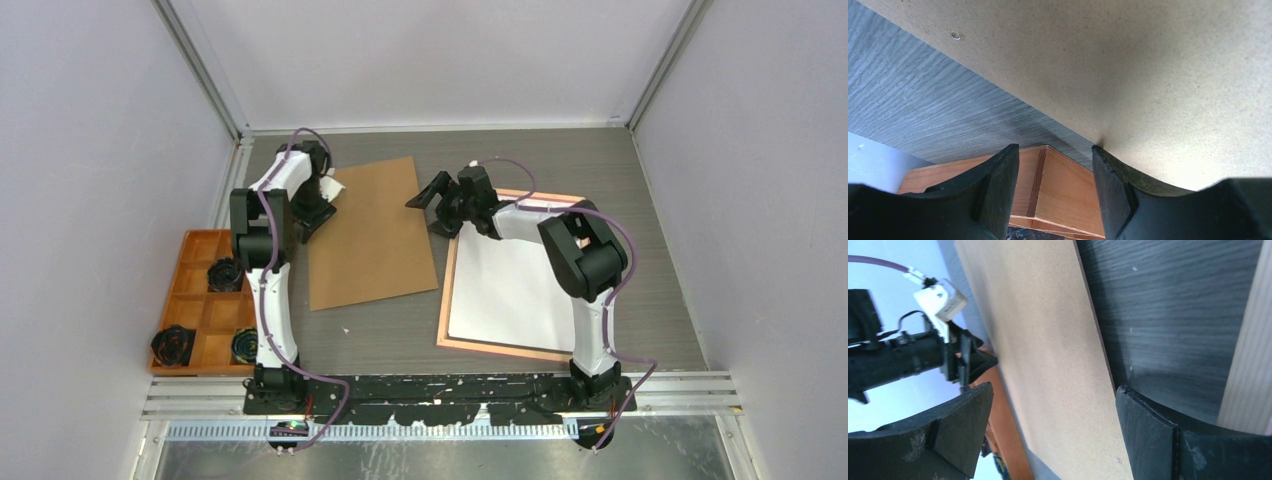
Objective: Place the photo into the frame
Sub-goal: Pick up the photo frame item at the center of the board.
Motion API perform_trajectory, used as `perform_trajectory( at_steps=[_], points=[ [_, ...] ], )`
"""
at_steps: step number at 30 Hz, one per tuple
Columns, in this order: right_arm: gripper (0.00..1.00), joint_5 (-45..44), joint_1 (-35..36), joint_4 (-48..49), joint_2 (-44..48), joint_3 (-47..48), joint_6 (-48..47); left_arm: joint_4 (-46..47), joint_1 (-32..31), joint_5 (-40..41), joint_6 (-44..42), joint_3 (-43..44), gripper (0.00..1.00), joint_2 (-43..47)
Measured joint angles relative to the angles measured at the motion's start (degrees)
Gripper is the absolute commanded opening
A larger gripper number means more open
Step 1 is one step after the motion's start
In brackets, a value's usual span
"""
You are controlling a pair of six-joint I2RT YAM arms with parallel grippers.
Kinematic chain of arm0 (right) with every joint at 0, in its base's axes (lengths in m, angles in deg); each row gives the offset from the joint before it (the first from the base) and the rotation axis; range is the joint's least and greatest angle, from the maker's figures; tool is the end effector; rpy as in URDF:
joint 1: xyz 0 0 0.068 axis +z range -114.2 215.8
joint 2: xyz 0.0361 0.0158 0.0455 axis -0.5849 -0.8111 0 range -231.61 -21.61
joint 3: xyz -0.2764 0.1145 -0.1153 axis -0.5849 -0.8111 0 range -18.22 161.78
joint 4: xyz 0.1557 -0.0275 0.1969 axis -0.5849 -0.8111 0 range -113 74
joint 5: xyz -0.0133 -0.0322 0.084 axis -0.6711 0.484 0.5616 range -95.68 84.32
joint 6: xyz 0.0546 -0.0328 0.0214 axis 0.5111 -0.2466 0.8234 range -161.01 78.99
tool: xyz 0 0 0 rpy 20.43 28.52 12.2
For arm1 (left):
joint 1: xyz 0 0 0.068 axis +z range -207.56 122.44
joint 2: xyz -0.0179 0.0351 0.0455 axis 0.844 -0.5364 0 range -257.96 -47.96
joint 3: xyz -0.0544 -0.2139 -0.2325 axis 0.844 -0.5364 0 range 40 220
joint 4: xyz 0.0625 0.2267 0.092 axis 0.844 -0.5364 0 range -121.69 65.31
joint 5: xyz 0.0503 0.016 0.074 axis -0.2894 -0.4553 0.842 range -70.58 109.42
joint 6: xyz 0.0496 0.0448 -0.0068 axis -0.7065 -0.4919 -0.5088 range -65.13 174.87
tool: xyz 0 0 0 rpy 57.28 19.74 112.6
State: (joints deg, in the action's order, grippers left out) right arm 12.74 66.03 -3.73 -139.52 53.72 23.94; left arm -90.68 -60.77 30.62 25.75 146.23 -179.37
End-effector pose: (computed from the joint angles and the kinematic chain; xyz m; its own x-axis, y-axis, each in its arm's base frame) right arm 0.4039 0.2550 0.1934 -0.8415 0.5044 -0.1936 0.1357 0.5441 0.8279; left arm 0.4630 -0.0154 0.1758 -0.8434 0.5255 0.1124 0.5373 0.8282 0.1597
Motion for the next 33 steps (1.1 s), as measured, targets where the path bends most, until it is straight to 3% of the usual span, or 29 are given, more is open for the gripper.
perform_trajectory(
  at_steps=[13,22,33],
  points=[
    [0.92,10.4,0.5,25.4,11.0,-10.2,13.5,0.0,0.0,-1.5,-0.9,-0.9,0.62,1.3],
    [0.90,15.4,2.4,25.6,14.3,-12.8,14.4,-0.3,-0.2,-3.1,-1.6,-1.2,0.62,2.3],
    [0.84,17.9,6.2,35.6,9.3,-10.7,22.9,-1.5,-3.2,-17.0,-1.0,-2.4,0.62,3.0]
  ],
)
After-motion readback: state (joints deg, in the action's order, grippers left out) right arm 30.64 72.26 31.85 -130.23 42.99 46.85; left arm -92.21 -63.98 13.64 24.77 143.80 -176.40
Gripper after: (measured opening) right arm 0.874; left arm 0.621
